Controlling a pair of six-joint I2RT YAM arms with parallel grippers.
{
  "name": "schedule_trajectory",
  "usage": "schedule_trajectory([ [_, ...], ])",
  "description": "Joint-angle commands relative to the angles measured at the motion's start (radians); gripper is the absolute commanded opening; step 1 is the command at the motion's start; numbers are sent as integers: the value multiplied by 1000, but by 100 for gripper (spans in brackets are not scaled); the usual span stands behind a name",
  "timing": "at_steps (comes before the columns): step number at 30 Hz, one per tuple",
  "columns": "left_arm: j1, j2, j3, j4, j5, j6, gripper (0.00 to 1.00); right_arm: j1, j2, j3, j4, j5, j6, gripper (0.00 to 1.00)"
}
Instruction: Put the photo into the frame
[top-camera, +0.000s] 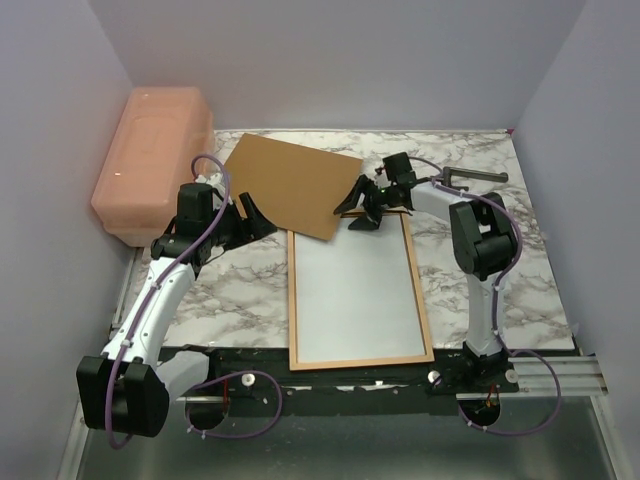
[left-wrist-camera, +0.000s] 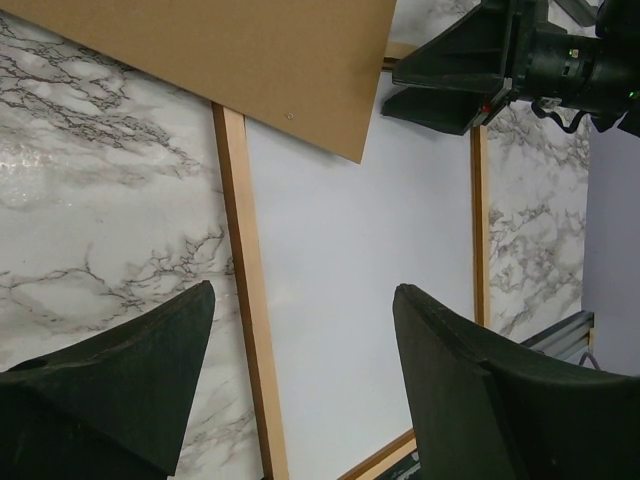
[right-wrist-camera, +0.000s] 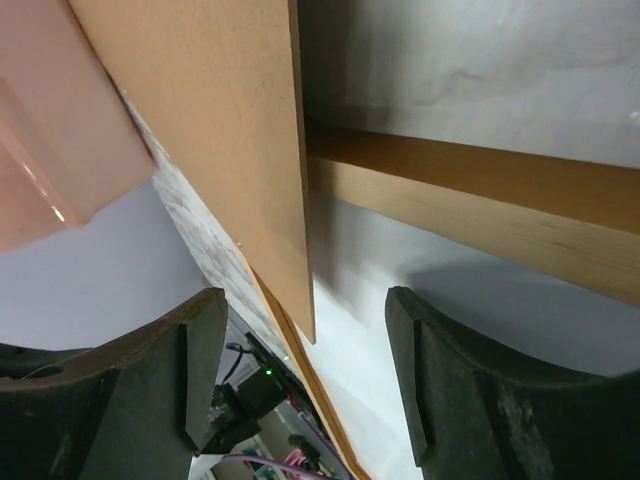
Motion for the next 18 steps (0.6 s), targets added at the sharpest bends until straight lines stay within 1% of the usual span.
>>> schedule_trajectory([
  [1, 6, -23, 19, -15, 0, 16, 74, 12, 13, -39, 116, -82, 54, 70],
  [2, 7, -25, 20, -9, 10, 18, 74, 15, 17, -49, 140, -91, 71, 70],
  [6, 6, -57, 24, 39, 47, 13, 75, 35, 50, -65, 211, -122, 119, 64],
  [8, 6, -87, 33, 54, 58, 14, 77, 46, 65, -60, 217, -122, 123, 62],
  [10, 7, -121, 42, 72, 66, 17, 81, 52, 73, -65, 235, -128, 134, 58],
  [12, 7, -155, 51, 90, 75, 17, 87, 53, 76, -72, 263, -136, 151, 49],
  [14, 6, -189, 59, 107, 80, 13, 97, 53, 79, -77, 295, -136, 165, 39],
  [15, 7, -209, 61, 120, 89, 10, 98, 53, 82, -77, 306, -138, 175, 35],
  [18, 7, -255, 66, 168, 119, 8, 99, 54, 86, -79, 337, -153, 196, 22],
])
